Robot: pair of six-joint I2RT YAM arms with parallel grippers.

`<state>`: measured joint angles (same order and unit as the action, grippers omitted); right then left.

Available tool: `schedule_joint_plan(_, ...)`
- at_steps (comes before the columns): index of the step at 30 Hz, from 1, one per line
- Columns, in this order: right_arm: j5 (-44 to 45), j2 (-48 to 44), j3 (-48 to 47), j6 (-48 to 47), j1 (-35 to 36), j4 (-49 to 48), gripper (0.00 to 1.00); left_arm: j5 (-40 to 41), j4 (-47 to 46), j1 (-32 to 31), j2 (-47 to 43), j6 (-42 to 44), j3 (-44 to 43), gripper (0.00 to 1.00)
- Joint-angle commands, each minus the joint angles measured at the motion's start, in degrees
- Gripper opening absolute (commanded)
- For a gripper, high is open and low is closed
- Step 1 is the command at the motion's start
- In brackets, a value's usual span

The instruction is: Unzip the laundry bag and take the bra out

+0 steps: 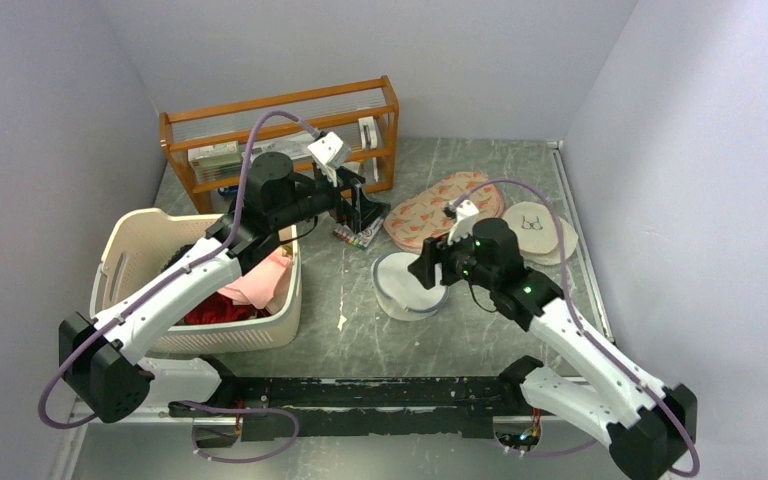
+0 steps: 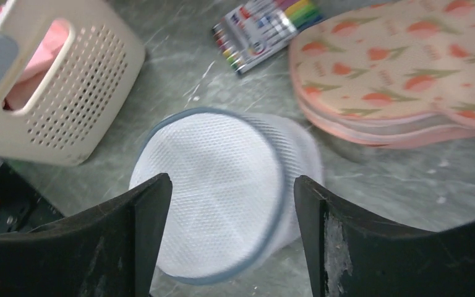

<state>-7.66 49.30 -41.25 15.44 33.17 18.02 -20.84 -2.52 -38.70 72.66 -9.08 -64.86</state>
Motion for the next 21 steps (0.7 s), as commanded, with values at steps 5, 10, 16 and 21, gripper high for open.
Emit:
schedule_joint_plan(5,16.69,-11.43,-0.44,1.26,0.03,1.32,0.77,-15.28,-8.74,-3.77,2.49,11.19,7.91,0.97)
schedule_joint_plan(10,24.21,-14.74,0.34,4.86,0.05,2.96,0.87,-20.21,-4.20,-7.06,2.63,25.66,12.17,0.97)
schedule_joint_plan(16,30.64,-15.08,-1.08,10.30,0.05,6.24,1.00,-14.04,2.95,-9.63,0.07,44.89,16.75,0.94)
schedule_joint_plan(21,28.98,-14.74,-1.21,5.72,0.05,5.31,1.00,-12.08,3.39,-10.57,-2.62,52.83,20.91,0.83)
